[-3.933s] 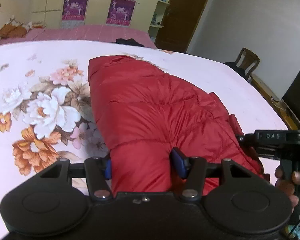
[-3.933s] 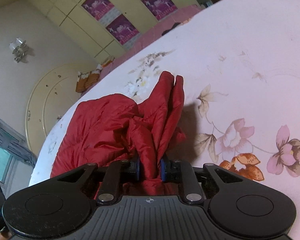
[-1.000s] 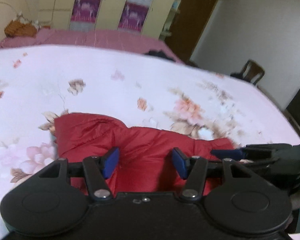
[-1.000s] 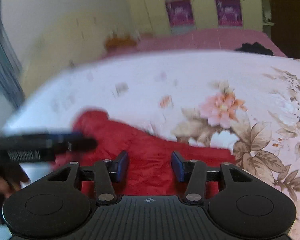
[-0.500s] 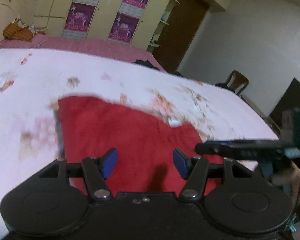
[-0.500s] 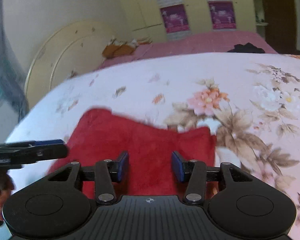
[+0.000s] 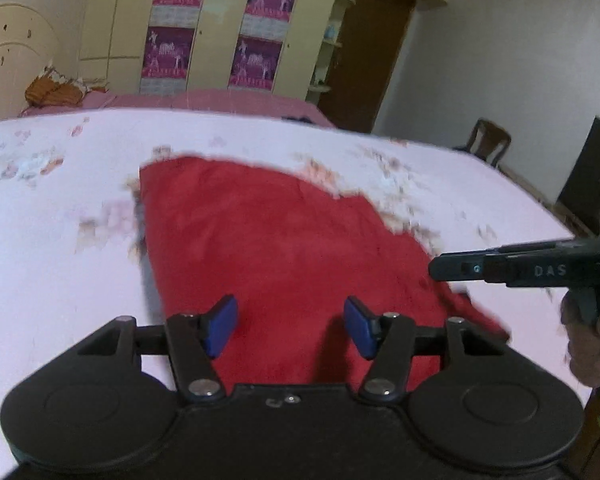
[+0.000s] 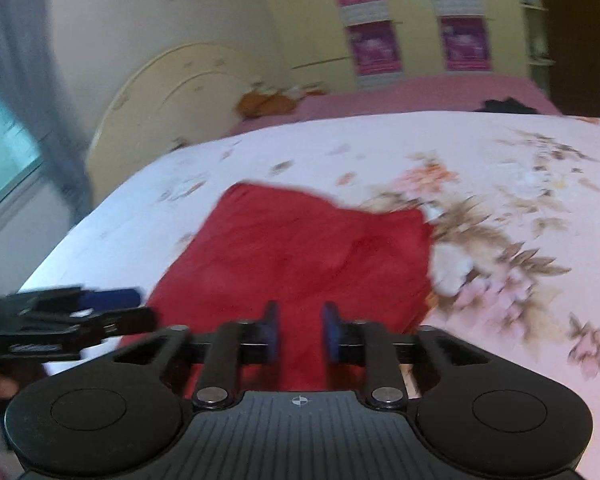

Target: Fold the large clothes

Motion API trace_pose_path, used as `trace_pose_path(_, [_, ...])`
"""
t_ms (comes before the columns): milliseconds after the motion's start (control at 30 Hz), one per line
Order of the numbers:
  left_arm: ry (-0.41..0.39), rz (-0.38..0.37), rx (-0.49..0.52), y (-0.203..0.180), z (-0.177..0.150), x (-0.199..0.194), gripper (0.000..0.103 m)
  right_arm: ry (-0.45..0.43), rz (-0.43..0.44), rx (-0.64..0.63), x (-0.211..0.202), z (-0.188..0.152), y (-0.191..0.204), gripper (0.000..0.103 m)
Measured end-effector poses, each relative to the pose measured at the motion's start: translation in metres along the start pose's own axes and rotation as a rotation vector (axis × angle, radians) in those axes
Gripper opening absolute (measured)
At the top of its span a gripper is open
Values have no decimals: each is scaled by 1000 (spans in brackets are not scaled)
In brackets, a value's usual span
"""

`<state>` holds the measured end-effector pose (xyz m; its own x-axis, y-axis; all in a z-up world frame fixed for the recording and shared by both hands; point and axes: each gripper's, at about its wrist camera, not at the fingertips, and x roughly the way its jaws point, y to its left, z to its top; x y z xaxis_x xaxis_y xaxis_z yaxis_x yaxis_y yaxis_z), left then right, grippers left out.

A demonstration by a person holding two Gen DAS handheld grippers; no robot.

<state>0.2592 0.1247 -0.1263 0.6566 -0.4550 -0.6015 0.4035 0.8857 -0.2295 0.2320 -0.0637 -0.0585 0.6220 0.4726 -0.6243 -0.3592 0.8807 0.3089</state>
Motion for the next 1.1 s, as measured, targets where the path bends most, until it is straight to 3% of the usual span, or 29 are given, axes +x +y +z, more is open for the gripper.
trace_pose_path(100, [-20,18,-1,-2,-22,-3,56,53,-44,-38,14,-24,5,22])
trace_pose_path(200, [-34,26,-26,1,-32,-9,56,68,-56,18,18,-32,-3,22])
trace_pose_path(400, [-49,48,-41,-6,-45,-33,55,3,-16,6,-25,-36,14,22])
trace_pose_path(567, [-17,91,-71,-6,-59,-27,58,97,-58,-32,-2,-65,15,22])
trace_pose_path(767, [-5,114,-53,-6,-61,-23,58,103,-45,14,11,-72,1,22])
trace_pose_path(1100, [13,179,-110,-35,-55,-59,55,26,-48,46,-59,-68,11,22])
